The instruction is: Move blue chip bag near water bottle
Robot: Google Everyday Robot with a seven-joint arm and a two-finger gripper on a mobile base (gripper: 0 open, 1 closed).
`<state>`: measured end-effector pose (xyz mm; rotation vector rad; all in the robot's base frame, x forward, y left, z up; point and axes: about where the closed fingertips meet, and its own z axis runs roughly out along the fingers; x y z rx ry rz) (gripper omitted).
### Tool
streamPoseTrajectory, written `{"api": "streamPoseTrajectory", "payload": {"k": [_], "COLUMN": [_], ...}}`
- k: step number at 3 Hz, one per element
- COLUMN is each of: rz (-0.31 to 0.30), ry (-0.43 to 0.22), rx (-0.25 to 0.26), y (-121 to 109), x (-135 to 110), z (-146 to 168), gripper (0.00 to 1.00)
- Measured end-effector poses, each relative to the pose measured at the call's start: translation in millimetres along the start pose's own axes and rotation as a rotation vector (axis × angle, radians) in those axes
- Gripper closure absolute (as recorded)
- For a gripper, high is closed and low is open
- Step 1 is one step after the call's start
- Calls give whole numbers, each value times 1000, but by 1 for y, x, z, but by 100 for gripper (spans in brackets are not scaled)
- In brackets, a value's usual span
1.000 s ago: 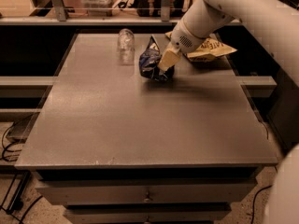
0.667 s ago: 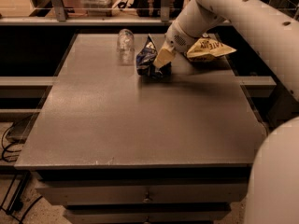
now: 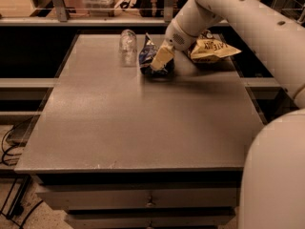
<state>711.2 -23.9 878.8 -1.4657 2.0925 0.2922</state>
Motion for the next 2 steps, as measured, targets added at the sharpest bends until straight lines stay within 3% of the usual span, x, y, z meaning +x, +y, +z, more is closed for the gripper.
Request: {"api": "streamPoseTrajectory", "payload": {"k": [1, 2], "rz": [-27, -27], "ry": [-78, -78], "rx": [-3, -3], "y": [2, 2], "x": [-20, -20], "z": [-2, -2], "gripper": [0, 0]}}
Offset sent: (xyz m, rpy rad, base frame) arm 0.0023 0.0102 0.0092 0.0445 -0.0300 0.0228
